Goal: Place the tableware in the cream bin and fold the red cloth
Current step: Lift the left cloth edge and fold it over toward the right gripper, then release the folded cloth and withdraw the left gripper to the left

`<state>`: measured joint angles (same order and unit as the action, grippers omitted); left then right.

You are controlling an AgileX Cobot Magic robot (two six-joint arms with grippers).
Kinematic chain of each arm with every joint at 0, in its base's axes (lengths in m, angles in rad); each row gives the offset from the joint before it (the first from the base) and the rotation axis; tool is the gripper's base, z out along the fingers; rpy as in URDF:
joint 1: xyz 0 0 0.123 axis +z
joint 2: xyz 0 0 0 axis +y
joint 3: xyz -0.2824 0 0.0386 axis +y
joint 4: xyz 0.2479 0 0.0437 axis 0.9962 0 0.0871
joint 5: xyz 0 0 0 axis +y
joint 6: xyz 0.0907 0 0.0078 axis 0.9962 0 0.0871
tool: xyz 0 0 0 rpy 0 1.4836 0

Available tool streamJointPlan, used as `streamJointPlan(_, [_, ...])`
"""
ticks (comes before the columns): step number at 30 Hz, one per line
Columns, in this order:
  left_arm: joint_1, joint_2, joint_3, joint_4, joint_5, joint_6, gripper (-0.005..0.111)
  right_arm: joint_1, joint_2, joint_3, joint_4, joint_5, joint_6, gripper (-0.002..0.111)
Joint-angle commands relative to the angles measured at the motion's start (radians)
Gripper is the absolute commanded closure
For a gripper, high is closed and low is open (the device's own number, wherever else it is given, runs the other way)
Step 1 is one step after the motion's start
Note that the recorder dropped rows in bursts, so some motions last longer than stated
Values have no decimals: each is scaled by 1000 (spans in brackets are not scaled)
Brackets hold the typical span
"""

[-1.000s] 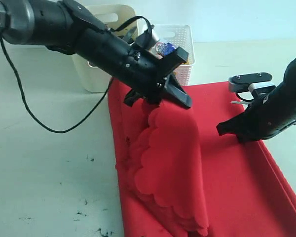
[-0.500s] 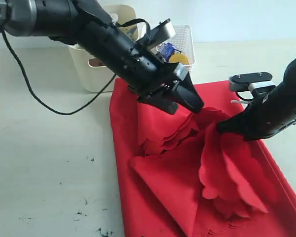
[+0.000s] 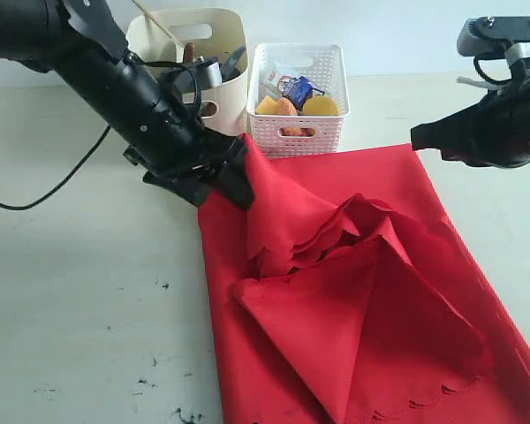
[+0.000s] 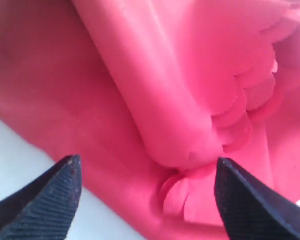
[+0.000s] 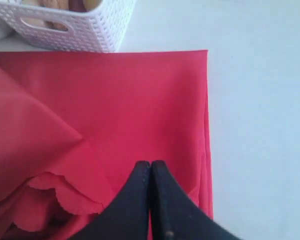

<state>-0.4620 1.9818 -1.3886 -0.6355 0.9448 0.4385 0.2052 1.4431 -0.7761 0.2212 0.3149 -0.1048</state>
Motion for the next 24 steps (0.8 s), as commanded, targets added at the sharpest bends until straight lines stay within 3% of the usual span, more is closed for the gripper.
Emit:
streamJointPlan(1, [3, 60, 7, -191, -24, 93, 36, 4, -28, 1, 16, -15, 1, 108])
streamJointPlan(8, [3, 119, 7, -262, -84, 128, 36, 4, -28, 1, 42, -30, 1, 108])
streamJointPlan(16, [-27, 179, 7, -347, -61, 133, 36, 4, -28, 1, 71, -70, -5, 108])
streamJointPlan(24, [-98, 197, -45, -658, -24, 351, 36, 4, -28, 1, 81, -88, -5, 108])
